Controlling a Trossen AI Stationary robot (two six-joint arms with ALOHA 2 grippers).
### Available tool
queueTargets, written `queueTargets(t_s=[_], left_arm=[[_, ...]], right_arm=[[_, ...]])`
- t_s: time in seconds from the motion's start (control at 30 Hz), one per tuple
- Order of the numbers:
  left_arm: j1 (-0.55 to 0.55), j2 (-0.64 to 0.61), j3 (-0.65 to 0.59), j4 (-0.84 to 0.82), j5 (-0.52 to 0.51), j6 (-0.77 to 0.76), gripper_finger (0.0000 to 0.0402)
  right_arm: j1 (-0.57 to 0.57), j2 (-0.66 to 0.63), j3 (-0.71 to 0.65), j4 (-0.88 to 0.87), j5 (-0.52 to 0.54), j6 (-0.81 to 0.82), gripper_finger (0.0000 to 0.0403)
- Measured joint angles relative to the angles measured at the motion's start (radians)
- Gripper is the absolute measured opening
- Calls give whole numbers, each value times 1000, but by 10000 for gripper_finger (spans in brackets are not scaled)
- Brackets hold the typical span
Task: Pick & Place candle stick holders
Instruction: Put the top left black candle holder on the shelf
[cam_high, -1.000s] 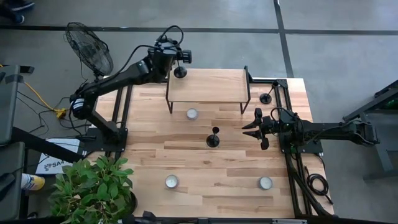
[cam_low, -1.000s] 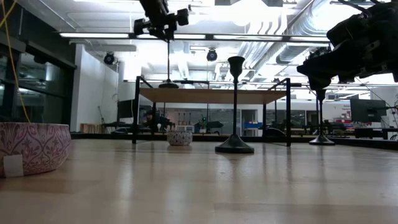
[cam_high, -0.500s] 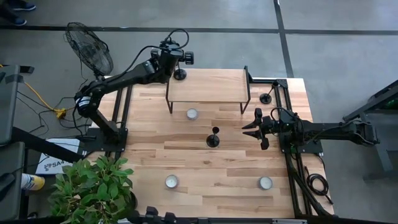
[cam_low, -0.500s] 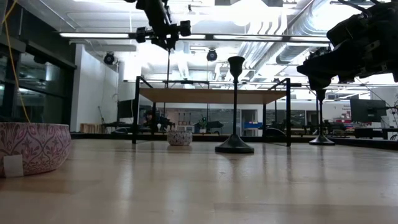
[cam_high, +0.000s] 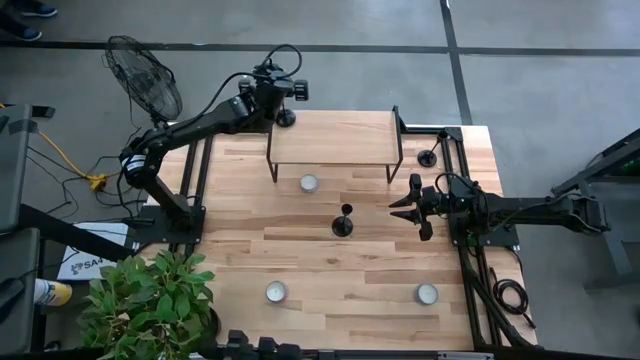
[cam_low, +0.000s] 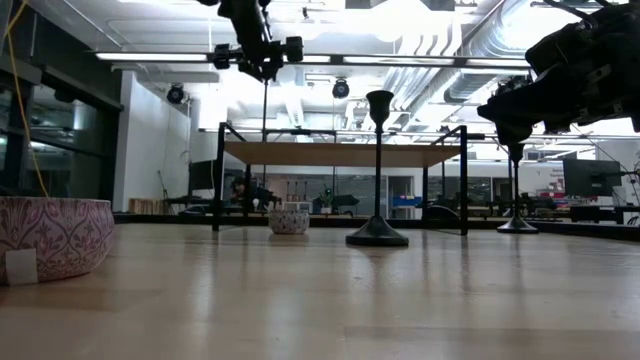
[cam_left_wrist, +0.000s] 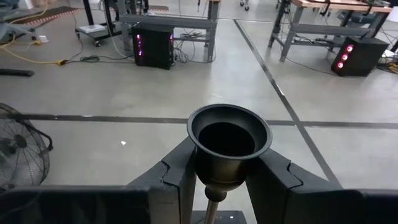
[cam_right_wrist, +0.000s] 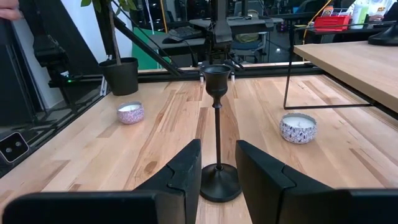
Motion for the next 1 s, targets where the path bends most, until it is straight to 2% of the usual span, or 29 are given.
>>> queueTargets(t_s=[0.37,0.67,1.0], left_arm=[[11,-1,1,-21,37,-17,111],[11,2,-1,-37,76,-8,129],[11,1,-1,-29,78,10,132]], right_arm=[[0,0,0,0,0,0,96],[0,0,0,0,0,0,96],[0,0,0,0,0,0,96]])
